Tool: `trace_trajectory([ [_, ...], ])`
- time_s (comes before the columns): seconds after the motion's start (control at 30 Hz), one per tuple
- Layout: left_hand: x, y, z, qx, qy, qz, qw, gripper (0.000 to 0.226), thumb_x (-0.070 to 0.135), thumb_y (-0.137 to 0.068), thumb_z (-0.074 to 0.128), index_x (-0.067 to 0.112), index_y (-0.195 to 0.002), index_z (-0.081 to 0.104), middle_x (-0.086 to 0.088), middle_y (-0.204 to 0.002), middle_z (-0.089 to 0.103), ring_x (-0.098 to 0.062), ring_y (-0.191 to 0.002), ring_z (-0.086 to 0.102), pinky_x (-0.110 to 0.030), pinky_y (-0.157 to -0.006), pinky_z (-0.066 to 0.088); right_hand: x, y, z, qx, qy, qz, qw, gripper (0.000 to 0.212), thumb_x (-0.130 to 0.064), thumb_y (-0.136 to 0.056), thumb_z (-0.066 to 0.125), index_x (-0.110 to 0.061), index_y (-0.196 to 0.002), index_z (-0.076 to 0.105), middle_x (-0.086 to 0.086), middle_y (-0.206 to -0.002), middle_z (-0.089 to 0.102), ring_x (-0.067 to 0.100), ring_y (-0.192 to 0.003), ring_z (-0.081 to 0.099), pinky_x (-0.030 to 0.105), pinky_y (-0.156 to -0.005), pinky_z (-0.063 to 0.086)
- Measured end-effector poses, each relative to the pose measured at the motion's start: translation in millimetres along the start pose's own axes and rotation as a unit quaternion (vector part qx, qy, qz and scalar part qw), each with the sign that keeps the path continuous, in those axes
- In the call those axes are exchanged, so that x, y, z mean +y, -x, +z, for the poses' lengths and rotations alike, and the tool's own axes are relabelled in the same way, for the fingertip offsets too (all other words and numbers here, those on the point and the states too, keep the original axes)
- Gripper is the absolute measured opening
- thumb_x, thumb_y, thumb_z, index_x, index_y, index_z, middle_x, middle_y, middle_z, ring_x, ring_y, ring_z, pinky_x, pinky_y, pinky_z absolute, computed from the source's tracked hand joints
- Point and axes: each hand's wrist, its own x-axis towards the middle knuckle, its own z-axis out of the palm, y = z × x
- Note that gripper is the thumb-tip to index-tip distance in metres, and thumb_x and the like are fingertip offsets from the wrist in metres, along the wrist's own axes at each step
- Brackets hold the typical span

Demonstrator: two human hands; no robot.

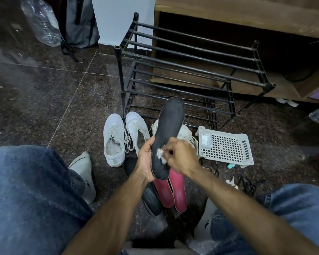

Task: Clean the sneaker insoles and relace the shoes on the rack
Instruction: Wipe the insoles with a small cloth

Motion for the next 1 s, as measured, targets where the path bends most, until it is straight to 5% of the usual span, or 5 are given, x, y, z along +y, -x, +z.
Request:
trace_trajectory([
  [0.17,3.7,-0.5,-0.9,-0.001,-0.009,0.005,1.0,0.056,0.045,-0.094,0.044,-0.003,-0.104,0.071,-0.019,-0.101,0.069,-0.028,-0.088,0.068,-0.036,-0.081,0.056,-0.7,20.4,6.2,-0.045,0.021,-0.067,0.996,0.019,-0.022,-0.09,0.06,-0.023,-0.102,0.075,-0.008,-0.1,0.064,0.02,-0.09,0.065,0.043,-0.084,0.053],
  [0.33,-2.1,0.3,3.3,-0.008,-0.015,0.001,1.0,0.046,0.042,-0.085,0.054,0.004,-0.107,0.07,-0.014,-0.1,0.07,-0.026,-0.09,0.065,-0.037,-0.085,0.05,7.3,-20.0,-7.6,0.045,0.037,0.047,0.997,0.019,-0.025,-0.088,0.06,-0.026,-0.101,0.074,-0.006,-0.102,0.065,0.024,-0.096,0.063,0.037,-0.082,0.051],
  [0.53,4.8,-2.6,-7.1,0.005,-0.022,0.017,1.0,0.054,0.045,-0.092,0.048,-0.002,-0.105,0.072,-0.019,-0.101,0.07,-0.028,-0.09,0.068,-0.037,-0.087,0.053,1.9,25.7,9.9,-0.099,0.033,-0.032,0.994,0.018,-0.018,-0.086,0.064,-0.023,-0.099,0.075,-0.008,-0.102,0.068,0.015,-0.094,0.065,0.035,-0.087,0.053],
  [0.73,3.3,-2.7,-6.4,-0.015,-0.035,0.012,0.999,0.054,0.046,-0.09,0.044,0.002,-0.098,0.074,-0.016,-0.099,0.071,-0.029,-0.087,0.065,-0.039,-0.076,0.052,13.7,12.0,-17.0,-0.094,-0.392,0.167,0.9,0.012,0.005,-0.086,0.064,0.002,-0.096,0.071,0.006,-0.072,0.069,0.009,-0.054,0.063,0.021,-0.04,0.047],
  [1.0,7.3,-1.1,-10.2,-0.04,-0.019,-0.011,0.999,0.063,0.054,-0.09,0.037,0.005,-0.105,0.073,-0.014,-0.103,0.069,-0.032,-0.077,0.066,-0.038,-0.061,0.054,5.8,18.0,1.2,-0.118,-0.403,0.151,0.895,0.023,0.005,-0.091,0.055,-0.016,-0.097,0.056,0.009,-0.081,0.063,0.02,-0.051,0.063,0.026,-0.039,0.047],
])
